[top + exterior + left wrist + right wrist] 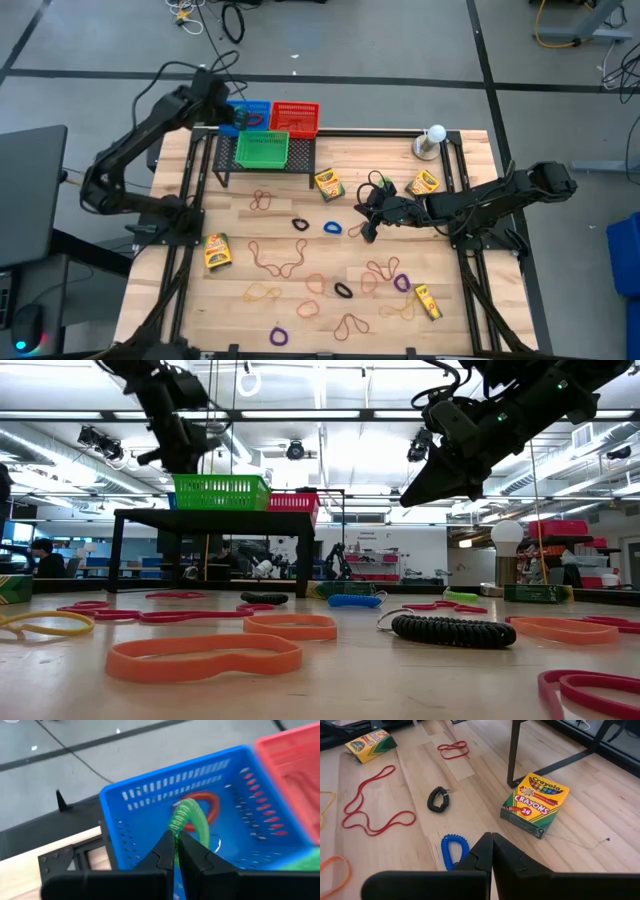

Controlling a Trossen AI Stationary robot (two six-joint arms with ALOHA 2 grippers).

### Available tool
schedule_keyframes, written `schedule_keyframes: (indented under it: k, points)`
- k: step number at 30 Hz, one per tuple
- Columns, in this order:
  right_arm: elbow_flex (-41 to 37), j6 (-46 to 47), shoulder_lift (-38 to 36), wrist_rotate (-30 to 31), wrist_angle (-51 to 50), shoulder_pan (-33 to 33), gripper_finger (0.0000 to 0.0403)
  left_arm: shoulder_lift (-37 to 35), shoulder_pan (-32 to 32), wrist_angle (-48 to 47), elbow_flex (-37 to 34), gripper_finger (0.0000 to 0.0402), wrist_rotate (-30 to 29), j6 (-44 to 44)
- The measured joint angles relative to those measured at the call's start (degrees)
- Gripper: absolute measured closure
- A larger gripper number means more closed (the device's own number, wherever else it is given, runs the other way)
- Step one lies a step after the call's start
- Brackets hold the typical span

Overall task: Pick & Place Office Desk Supplies
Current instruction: Put the green spring keychain into the blue bin, then put the red rubber band into the red bin

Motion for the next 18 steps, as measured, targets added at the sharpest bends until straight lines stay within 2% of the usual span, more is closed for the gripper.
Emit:
schedule_keyframes:
  k: [6,18]
  points:
    - [0.0,-0.6,0.0,0.0,0.0,-0.1,0.0394,3.3,2.9,0.1,0.0,0.0374,0.1,1.3]
    - [0.0,-0.8,0.0,0.0,0.0,-0.1,0.0394,3.5,3.4,0.0,0.8,0.0286,0.3,2.8]
